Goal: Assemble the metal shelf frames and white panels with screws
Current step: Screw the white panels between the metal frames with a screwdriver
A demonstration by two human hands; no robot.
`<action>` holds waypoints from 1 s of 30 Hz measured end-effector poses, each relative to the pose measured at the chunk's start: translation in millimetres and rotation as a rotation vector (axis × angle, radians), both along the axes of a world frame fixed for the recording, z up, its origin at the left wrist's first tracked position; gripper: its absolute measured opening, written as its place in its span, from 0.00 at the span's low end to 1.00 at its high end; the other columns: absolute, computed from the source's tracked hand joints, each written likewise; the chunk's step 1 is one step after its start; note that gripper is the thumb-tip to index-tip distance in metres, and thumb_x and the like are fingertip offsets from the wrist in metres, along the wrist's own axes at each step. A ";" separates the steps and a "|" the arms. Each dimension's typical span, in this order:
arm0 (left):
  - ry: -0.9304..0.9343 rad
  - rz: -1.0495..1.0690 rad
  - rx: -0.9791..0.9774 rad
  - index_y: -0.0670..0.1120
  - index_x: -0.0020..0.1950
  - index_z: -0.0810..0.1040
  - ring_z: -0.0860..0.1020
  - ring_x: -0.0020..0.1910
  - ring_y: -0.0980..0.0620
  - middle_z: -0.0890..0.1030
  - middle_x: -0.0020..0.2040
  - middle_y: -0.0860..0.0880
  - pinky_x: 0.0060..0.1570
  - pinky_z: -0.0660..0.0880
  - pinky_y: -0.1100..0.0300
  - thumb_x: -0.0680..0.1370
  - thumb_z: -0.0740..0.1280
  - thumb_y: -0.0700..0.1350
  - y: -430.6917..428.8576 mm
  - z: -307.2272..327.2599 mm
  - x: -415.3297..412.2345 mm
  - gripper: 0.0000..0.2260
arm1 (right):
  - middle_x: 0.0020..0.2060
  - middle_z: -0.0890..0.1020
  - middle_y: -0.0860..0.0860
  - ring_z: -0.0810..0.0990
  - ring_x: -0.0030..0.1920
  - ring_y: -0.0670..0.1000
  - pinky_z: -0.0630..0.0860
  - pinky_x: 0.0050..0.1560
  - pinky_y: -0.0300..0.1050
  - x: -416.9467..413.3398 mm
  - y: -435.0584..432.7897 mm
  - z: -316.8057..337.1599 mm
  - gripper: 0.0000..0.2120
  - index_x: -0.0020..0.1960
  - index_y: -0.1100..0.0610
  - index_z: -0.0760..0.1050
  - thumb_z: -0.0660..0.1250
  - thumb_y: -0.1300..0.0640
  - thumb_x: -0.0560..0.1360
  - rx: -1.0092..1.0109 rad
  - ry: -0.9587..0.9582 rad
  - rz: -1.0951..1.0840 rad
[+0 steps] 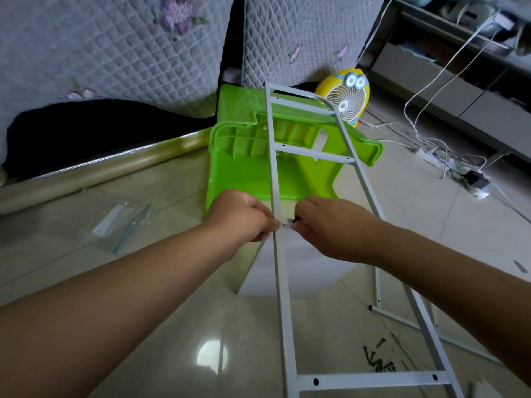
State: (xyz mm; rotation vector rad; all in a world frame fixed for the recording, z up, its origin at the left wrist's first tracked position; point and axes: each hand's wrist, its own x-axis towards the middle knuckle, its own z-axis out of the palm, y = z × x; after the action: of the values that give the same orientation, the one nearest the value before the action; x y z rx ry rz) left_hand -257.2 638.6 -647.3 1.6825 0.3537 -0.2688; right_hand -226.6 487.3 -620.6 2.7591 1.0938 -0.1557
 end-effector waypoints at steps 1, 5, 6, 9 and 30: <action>-0.001 -0.004 0.001 0.41 0.32 0.76 0.75 0.28 0.52 0.77 0.31 0.43 0.27 0.75 0.68 0.69 0.73 0.33 0.4 -0.1 0.2 0.09 | 0.47 0.75 0.56 0.77 0.43 0.59 0.68 0.37 0.47 2.3 -5.0 -0.9 0.10 0.52 0.59 0.70 0.55 0.53 0.80 -0.025 -0.065 0.113; 0.001 -0.016 -0.015 0.40 0.33 0.76 0.75 0.28 0.51 0.77 0.31 0.42 0.27 0.75 0.68 0.69 0.73 0.32 0.5 -0.8 -0.2 0.08 | 0.25 0.71 0.54 0.69 0.18 0.55 0.54 0.17 0.37 13.5 -9.3 2.4 0.06 0.34 0.59 0.69 0.68 0.62 0.63 -0.082 -0.145 0.321; 0.000 -0.015 -0.020 0.40 0.33 0.76 0.75 0.29 0.50 0.77 0.31 0.42 0.27 0.76 0.68 0.68 0.73 0.32 0.6 -0.9 -0.3 0.08 | 0.24 0.70 0.54 0.68 0.18 0.56 0.51 0.18 0.35 13.0 -6.3 2.7 0.06 0.33 0.59 0.68 0.67 0.62 0.63 -0.077 -0.122 0.329; -0.003 -0.002 -0.031 0.39 0.33 0.76 0.75 0.29 0.51 0.77 0.30 0.43 0.27 0.75 0.68 0.69 0.73 0.32 1.2 -1.1 0.2 0.08 | 0.29 0.69 0.53 0.70 0.29 0.56 0.61 0.26 0.42 7.0 9.1 -1.9 0.12 0.34 0.56 0.63 0.56 0.59 0.77 -0.016 -0.110 0.140; 0.025 0.052 -0.090 0.39 0.34 0.75 0.75 0.20 0.60 0.76 0.29 0.44 0.25 0.74 0.70 0.70 0.71 0.31 -4.3 0.6 -3.1 0.08 | 0.35 0.76 0.58 0.75 0.29 0.59 0.53 0.23 0.38 8.2 0.7 0.6 0.06 0.45 0.62 0.72 0.67 0.66 0.69 -0.101 -0.046 0.170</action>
State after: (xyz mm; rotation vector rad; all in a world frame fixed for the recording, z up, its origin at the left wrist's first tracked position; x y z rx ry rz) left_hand -260.3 634.4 -646.7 1.5803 0.3977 -0.2630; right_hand -218.4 488.0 -620.0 2.5540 1.2654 -0.1212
